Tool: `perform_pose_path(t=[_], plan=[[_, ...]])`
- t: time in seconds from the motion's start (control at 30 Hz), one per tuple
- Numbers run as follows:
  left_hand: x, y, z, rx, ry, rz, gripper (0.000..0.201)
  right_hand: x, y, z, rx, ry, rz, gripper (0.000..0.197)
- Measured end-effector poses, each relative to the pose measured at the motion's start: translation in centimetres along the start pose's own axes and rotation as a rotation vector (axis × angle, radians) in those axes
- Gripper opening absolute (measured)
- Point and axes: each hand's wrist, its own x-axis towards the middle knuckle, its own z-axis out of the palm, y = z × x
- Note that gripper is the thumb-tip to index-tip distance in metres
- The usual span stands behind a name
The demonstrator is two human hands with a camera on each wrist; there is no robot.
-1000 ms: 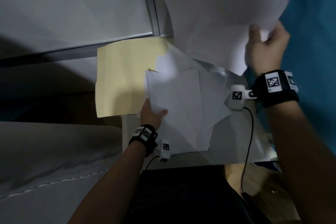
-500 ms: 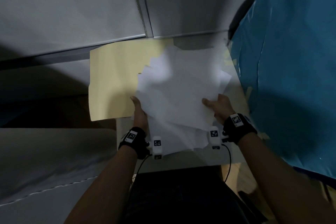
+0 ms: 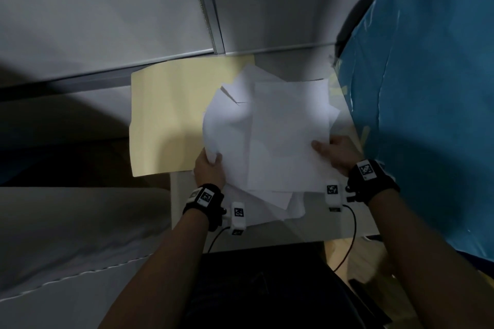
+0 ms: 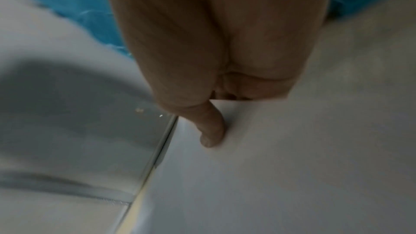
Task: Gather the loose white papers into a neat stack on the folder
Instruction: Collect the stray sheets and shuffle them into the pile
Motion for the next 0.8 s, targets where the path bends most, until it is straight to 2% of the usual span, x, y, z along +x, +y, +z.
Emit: perform_pose_path(t=[0.1,0.17,0.23,0.27,0.33,0.4,0.43,0.47,0.53,0.57,0.63,0.7,0.73,0.8], plan=[[0.0,0.2,-0.5,0.001,-0.032,0.009,0.033,1.3,-0.9,-2.2,-0.377,0.132,-0.207,0.028],[0.1,0.4,-0.7,-0.009,-0.041,-0.018,0.036,1.7,-2.1,-3.3,-0.423,0.137,-0.257,0.026],[0.3,0.0,-0.7,-0.026,-0.032,-0.034,0.041,2.3,-2.8,-3.6,-0.431,0.082,-0.263,0.033],[0.4,-0.2,-0.7,-0.033,-0.03,-0.027,0.043,2.5,-3.0,-3.3,-0.511,0.049,-0.251,0.036],[0.6,-0.3,-0.6,-0.061,-0.014,-0.032,0.045,2.4,-3.1,-1.4,-0.683,-0.018,-0.231,0.04],[0.5,0.1,-0.6,-0.123,0.017,-0.115,0.06,1.8,-3.0,1.7,-0.698,-0.067,-0.262,0.052],[0.5,0.2,-0.5,-0.163,0.018,-0.155,0.067,1.6,-2.8,3.1,-0.703,-0.099,-0.286,0.053],[0.3,0.5,-0.5,-0.202,-0.004,-0.172,0.07,1.2,-2.7,4.5,-0.718,-0.124,-0.319,0.044],[-0.2,0.8,-0.2,-0.224,-0.079,-0.11,0.066,0.9,-2.0,5.9,-0.738,-0.178,-0.348,0.031],[-0.3,0.7,-0.1,-0.175,-0.11,-0.048,0.067,1.0,-1.9,6.2,-0.738,-0.188,-0.345,0.034],[-0.3,0.6,-0.1,-0.036,-0.132,0.027,0.066,1.6,-2.5,5.8,-0.721,-0.094,-0.344,0.045],[-0.1,0.4,0.0,-0.009,-0.104,0.015,0.056,3.5,-3.9,4.3,-0.725,0.143,-0.395,0.063],[0.0,0.2,-0.1,-0.011,-0.089,-0.001,0.053,4.6,-4.9,3.3,-0.781,0.216,-0.393,0.078],[0.0,-0.1,-0.2,-0.052,-0.071,-0.055,0.05,6.8,-6.7,1.3,-0.98,0.251,-0.336,0.104]])
